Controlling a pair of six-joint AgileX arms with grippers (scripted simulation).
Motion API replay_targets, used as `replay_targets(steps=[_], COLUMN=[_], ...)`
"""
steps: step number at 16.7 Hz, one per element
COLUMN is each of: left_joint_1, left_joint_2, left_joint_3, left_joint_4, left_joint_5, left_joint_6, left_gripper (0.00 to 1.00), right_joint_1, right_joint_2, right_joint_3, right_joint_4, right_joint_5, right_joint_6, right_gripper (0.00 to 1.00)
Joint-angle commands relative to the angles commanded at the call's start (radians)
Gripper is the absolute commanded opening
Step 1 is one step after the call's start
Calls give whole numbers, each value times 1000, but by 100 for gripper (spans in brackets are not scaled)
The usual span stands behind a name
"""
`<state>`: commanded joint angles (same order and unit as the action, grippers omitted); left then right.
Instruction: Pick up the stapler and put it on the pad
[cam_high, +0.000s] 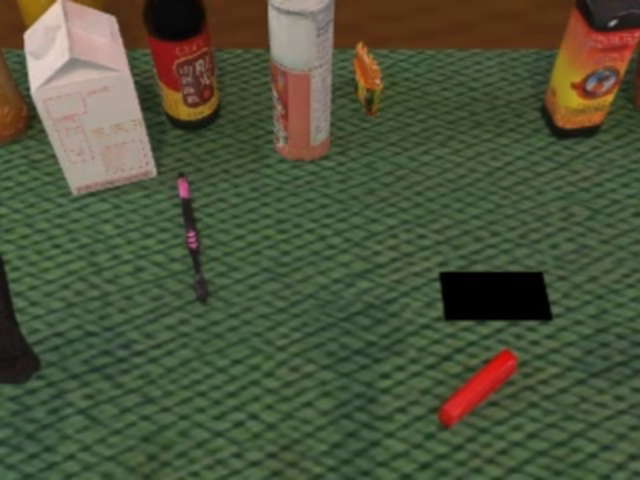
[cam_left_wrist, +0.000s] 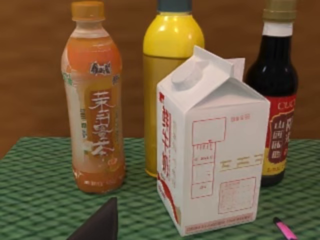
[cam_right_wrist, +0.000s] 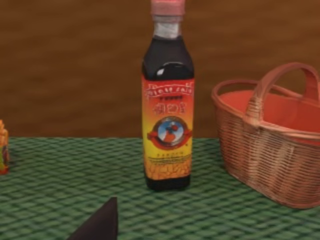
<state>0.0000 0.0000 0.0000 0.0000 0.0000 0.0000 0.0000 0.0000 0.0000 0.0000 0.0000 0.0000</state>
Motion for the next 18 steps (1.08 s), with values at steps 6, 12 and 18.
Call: replay_targets(steps=[6, 12, 18], left_joint_1=[0, 0, 0], left_joint_2=[0, 0, 0], left_joint_3=[0, 0, 0], left_joint_4=[0, 0, 0], left_joint_5=[0, 0, 0], left_joint_6=[0, 0, 0], left_gripper=[100, 100, 100], right_joint_1=[48, 212, 407], right_joint_2=[105, 575, 1159], right_joint_3=[96, 433, 824], right_joint_4=[-78, -363, -714], right_joint_5=[-2, -1, -1], right_joint_6=[103, 499, 963], right_gripper=[100, 100, 100])
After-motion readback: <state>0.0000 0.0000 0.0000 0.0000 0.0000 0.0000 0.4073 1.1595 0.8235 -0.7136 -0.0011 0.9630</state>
